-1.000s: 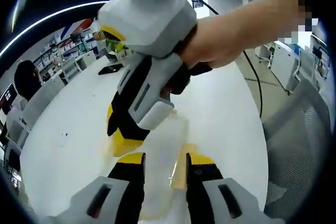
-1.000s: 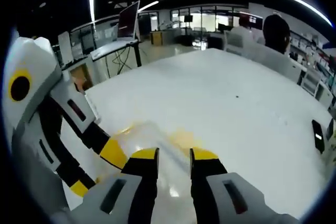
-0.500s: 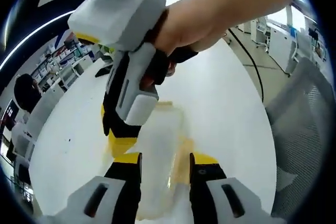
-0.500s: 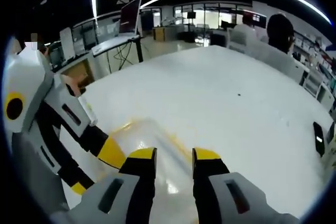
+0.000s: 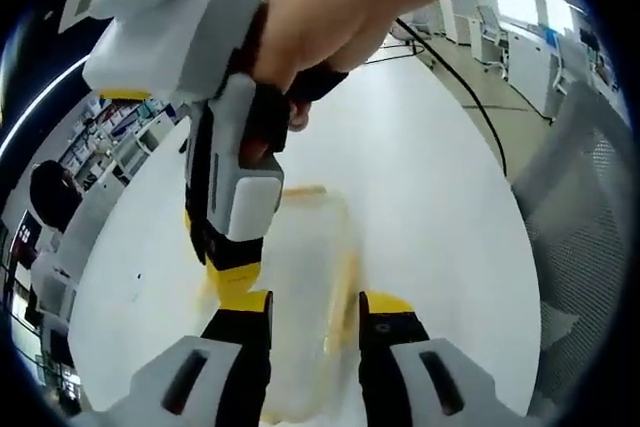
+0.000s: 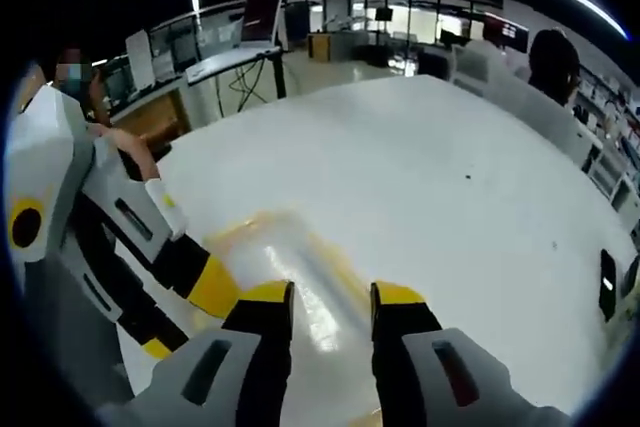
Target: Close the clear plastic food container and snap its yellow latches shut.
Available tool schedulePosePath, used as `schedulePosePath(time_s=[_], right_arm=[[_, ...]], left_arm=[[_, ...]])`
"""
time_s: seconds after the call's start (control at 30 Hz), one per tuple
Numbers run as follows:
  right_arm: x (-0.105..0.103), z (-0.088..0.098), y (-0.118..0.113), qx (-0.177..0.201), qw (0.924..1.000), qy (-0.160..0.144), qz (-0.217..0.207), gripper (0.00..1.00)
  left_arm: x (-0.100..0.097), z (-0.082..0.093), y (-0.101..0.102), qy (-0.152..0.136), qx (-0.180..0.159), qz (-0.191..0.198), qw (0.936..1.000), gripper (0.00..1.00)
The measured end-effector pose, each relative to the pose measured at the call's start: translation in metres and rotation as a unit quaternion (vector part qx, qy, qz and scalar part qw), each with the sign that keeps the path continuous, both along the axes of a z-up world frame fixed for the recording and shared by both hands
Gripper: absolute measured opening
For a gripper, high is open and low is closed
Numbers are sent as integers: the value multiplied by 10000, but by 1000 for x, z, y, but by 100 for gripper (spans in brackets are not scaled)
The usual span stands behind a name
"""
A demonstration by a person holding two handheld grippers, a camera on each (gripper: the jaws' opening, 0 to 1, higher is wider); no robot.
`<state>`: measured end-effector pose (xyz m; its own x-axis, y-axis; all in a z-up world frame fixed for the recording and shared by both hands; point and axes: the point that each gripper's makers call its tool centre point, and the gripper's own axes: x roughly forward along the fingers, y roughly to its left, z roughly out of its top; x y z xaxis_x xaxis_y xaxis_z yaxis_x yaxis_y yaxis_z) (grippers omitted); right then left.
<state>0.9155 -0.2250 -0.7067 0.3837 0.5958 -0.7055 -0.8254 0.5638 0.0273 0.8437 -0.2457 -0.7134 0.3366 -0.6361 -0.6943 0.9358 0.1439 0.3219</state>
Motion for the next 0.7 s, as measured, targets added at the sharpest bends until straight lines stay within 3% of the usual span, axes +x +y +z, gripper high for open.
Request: schedulePosePath(time_s=[0.27, 0.43, 0.57, 0.7], right_arm=[[-4, -3, 4, -150, 9974, 478, 523, 29], [-8, -4, 7, -446, 9892, 695, 1215, 30], [-11, -6, 7, -675, 9783, 963, 1705, 32], [-9, -6, 7, -819, 9716, 1112, 1923, 31]], left_arm=[[-1, -1, 0, -85, -7, -92, 9999, 27], [-1, -1, 0, -123, -54, -104, 9999, 27], [-1, -1, -1, -143, -49, -114, 9998, 27], [0, 0, 0, -149, -38, -128, 9998, 27]])
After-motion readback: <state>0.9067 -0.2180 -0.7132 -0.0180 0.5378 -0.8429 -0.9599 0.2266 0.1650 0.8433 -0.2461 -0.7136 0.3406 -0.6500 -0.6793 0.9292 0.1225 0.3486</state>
